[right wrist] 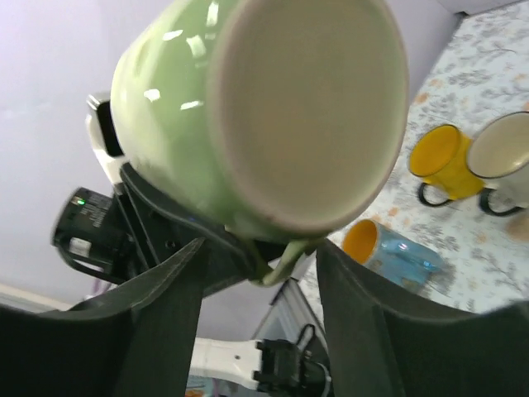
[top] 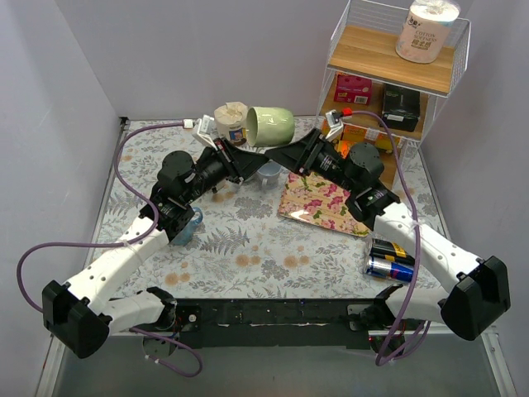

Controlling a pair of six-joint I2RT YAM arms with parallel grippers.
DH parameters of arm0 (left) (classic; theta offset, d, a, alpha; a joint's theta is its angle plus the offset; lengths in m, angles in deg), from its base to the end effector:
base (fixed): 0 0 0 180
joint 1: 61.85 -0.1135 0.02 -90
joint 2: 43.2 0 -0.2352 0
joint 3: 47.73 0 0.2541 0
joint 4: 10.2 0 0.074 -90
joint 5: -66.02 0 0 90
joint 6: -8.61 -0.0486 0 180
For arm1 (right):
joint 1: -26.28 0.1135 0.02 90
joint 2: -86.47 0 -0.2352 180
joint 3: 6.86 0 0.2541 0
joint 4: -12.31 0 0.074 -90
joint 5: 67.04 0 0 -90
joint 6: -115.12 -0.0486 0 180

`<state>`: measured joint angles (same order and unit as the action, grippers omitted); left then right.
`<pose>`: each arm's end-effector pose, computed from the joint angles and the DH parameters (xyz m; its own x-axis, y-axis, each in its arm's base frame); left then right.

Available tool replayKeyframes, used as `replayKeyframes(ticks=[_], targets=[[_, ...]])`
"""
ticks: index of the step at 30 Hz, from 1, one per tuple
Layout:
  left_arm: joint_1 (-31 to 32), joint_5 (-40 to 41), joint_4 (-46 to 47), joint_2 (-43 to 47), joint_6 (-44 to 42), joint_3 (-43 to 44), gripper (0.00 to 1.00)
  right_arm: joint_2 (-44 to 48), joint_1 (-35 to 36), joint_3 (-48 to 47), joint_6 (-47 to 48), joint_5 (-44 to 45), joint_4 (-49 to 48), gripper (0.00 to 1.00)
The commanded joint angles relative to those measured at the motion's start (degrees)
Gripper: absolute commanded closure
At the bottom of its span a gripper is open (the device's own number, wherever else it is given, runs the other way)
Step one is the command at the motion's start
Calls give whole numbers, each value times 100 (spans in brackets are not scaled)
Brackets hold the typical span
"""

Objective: Turn the mug right side up

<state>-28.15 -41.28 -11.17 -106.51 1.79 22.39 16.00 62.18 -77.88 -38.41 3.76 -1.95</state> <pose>0.2303 -0.1710 0.3660 -0.7603 -0.6324 -0.1482 0.1762 0.0188 -0.9842 0.2429 0.1955 0.3683 -0.6340 0.5847 -0.5062 -0.5470 0.1237 0.8280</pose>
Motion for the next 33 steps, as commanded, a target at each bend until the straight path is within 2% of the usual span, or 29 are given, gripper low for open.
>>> replayKeyframes(ticks=[1,2,3,4,6,7,11,13,17,20,25,27,33], targets=[[-21,964,-871,223,-460,504,100,420,49,-196,857,284,1557,33],[-21,1061,-1230,162,-704,601,100,473,49,-231,1094,407,1936,31],[-12,1158,-1538,126,-819,672,100,526,49,-240,1454,582,2279,22],[-21,1368,-1733,91,-908,786,100,631,49,-240,1570,715,3031,19],[-12,1483,-2146,20,-1268,839,100,737,40,-232,1877,1118,3607,13],[-3,1597,-2261,12,-1356,848,100,842,40,-240,2027,1277,4062,12],[6,1660,-2928,29,-1612,787,100,1071,31,-258,2160,2199,4776,12],[93,1660,-3175,29,-1673,778,100,1176,22,-232,2160,2552,4831,12],[418,2605,-4244,-67,-1489,883,100,1256,14,-187,2230,2790,4849,12],[612,2968,-4791,-147,-1199,822,100,1203,22,-196,2301,2816,4945,12],[954,3426,-4820,-94,-909,191,100,1045,5,-214,2248,2825,5121,9],[1103,3540,-4758,-199,-830,102,100,1010,-4,-223,2248,2808,5139,5],[1455,4129,-4503,-822,-829,-48,100,896,-30,-328,2275,2817,5253,2]])
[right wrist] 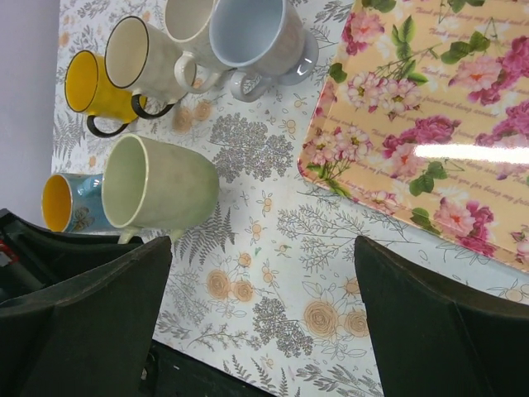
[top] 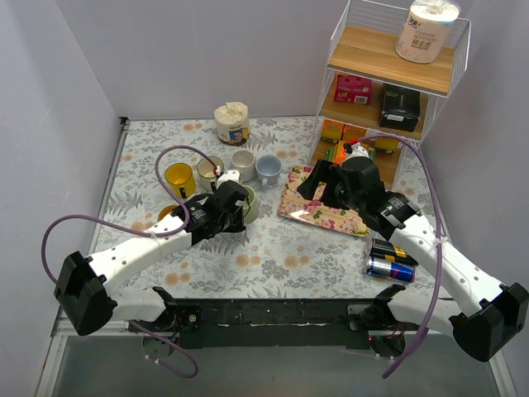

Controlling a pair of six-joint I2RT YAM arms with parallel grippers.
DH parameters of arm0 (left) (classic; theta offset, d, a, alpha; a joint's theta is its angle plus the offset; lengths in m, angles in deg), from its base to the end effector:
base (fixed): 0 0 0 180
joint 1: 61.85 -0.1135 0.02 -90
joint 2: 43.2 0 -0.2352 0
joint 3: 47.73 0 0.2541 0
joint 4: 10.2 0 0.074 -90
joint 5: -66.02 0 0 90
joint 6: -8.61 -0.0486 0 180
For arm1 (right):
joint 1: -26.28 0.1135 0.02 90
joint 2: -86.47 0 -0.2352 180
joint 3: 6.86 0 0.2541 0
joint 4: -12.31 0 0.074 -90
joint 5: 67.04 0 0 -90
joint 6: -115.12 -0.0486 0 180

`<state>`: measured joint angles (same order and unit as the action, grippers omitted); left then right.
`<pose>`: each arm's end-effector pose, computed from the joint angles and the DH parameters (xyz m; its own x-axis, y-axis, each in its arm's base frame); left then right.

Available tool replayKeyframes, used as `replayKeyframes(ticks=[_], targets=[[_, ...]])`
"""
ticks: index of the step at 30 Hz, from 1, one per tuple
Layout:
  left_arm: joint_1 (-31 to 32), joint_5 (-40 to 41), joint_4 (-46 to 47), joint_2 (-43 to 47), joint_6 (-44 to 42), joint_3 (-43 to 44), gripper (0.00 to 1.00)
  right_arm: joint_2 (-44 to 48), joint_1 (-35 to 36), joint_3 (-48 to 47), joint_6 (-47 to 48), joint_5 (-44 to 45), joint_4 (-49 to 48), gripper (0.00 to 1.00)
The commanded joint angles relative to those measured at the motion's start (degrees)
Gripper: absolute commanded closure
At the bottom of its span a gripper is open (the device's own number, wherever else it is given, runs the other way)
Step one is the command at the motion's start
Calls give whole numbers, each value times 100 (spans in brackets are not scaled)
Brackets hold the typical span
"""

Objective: Turn the mug right side up

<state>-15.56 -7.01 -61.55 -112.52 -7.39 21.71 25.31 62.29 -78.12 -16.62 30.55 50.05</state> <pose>0.1944 -0.1828 0.2401 -0.6917 -0.6070 -0.3913 -0.3621 0.7603 -0.5392 0.2181 0.1506 0.3074 -0.6050 0.3761 -0.7018 -0.1144 0.8312 0.5441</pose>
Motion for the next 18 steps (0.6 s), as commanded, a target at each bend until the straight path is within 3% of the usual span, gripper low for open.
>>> replayKeyframes(ticks=[1,18], targets=[[206,815,552,-275,97,2,100,-53,-41,-313,122,137,62,2],[276,816,1097,-776,45,-648,100,105,-103,-172,-1,207,106,2]])
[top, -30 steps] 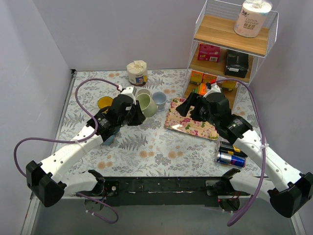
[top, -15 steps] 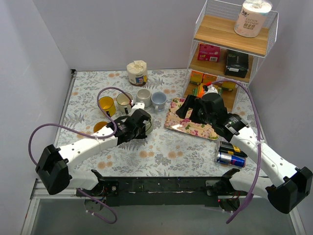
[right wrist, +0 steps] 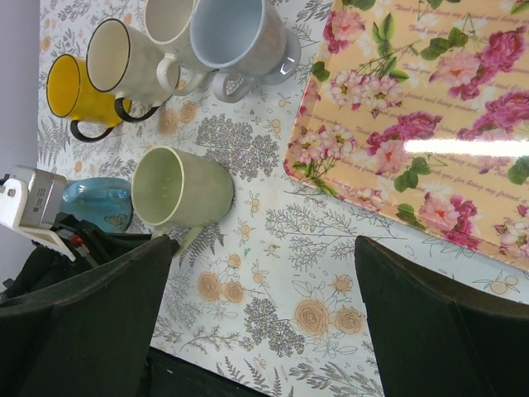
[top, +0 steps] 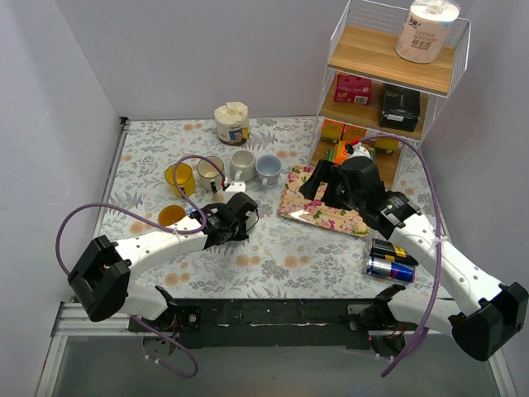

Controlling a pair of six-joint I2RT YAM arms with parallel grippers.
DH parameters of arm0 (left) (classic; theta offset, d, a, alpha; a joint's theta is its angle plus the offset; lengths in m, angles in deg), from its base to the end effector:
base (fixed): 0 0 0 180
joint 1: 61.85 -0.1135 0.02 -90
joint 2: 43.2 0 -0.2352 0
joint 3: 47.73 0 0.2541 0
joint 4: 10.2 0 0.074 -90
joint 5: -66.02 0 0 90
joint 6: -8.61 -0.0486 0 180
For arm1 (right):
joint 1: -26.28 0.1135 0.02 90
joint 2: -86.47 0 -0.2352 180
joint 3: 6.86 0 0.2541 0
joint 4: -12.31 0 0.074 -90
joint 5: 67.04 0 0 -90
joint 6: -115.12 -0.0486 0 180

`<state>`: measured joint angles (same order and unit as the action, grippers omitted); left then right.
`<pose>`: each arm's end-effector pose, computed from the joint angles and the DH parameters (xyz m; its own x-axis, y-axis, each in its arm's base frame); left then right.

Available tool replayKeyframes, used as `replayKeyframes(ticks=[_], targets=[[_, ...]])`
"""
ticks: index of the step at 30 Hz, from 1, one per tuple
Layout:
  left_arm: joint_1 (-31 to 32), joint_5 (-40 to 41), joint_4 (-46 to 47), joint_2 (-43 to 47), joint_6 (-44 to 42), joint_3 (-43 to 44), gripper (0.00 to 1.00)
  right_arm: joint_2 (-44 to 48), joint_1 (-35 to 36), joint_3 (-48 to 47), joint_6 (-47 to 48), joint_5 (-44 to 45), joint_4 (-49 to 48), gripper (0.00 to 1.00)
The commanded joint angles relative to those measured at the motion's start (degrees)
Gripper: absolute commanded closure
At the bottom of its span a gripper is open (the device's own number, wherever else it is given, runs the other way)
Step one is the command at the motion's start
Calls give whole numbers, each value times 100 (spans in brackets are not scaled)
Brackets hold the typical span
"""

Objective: Turn the mug right side up

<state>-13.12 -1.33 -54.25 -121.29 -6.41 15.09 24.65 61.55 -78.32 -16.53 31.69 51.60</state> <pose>0.1969 -0.1960 0.1745 -0.6918 -0.5631 -0.4521 -0.4017 0.8204 -0.4070 0.2210 0.1473 0.3030 -0.6095 0.3735 -0.6993 -0.0776 0.8497 0.5215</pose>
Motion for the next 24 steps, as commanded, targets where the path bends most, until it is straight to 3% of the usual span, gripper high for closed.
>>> replayKeyframes(ticks=[1,13,18,24], targets=[[31,248,376,92,-62,14,100,179,-29,-144,-10,102,-32,2],[189,362,175,275,34,-21,48,320,-46,93,-308,190,-49,1],[260,494,-185,820,183,355,2,381,-55,85,-353,243,-23,2],[260,626,-1679,1225,666,1612,2,706,-134,41,-389,997,303,1]])
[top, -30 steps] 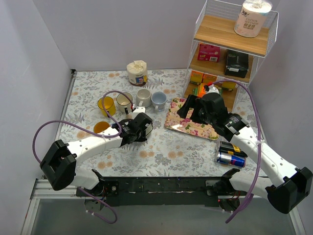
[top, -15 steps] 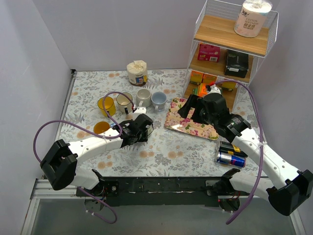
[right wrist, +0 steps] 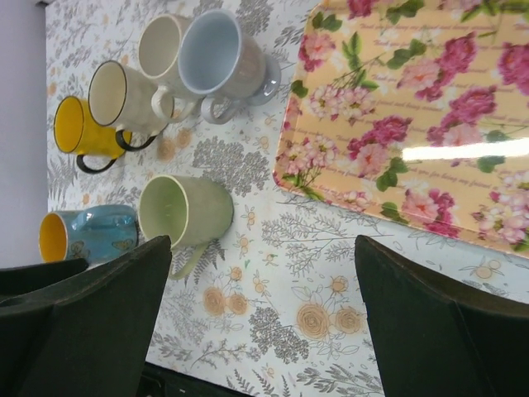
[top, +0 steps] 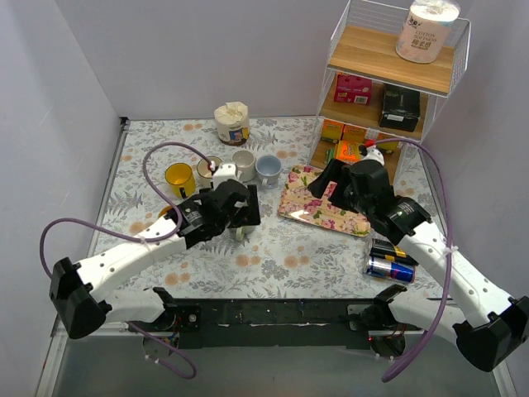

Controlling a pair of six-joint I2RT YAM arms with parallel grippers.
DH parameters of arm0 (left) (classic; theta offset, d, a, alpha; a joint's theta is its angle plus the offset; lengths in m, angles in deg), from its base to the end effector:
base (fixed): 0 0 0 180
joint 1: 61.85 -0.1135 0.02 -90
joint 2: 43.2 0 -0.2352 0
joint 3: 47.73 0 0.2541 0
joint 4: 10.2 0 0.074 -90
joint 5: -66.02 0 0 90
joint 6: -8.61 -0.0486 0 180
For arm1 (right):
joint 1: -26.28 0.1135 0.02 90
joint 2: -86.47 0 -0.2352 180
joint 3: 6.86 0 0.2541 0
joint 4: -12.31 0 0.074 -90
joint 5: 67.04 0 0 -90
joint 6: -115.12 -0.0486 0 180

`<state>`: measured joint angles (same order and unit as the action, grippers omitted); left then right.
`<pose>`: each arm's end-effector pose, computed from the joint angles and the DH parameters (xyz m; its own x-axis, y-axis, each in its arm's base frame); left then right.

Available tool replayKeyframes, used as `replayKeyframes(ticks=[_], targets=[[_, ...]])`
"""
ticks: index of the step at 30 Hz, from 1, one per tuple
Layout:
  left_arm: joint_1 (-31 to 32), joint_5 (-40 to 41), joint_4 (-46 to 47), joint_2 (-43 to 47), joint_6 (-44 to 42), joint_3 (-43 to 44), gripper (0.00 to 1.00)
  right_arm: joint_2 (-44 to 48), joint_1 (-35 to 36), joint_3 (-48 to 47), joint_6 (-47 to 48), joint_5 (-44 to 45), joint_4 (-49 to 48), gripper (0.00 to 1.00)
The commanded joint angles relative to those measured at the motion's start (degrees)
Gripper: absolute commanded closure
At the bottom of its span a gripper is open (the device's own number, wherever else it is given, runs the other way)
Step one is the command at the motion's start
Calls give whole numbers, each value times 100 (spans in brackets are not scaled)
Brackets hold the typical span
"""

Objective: Turn the mug right side up

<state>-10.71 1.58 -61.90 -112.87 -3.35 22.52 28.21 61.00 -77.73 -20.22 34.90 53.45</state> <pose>0.1834 -0.1942 0.2449 -0.6222 -0.6344 -0.4587 -0.3675 0.7540 -0.5445 0.2121 0.1347 0.3109 -0.5660 0.4544 -0.6878 -0.0074 0.8315 0.5555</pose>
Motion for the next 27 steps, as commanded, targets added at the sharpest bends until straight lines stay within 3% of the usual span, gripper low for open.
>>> replayKeyframes(ticks=[1,7,12,20,27], targets=[[19,344,-1220,393,378,1201,2,411,-97,-1,25,782,125,2],[19,345,-2057,489,475,2099,2,842,-211,-325,490,1950,354,1],[19,370,-2093,910,353,2417,2,1298,-220,-668,1000,2803,267,2],[19,634,-2251,1412,168,2663,2,1862,-211,-879,1063,3191,-6,2],[19,1003,-2673,1342,238,2795,2,1932,-220,-1020,878,3200,126,1]])
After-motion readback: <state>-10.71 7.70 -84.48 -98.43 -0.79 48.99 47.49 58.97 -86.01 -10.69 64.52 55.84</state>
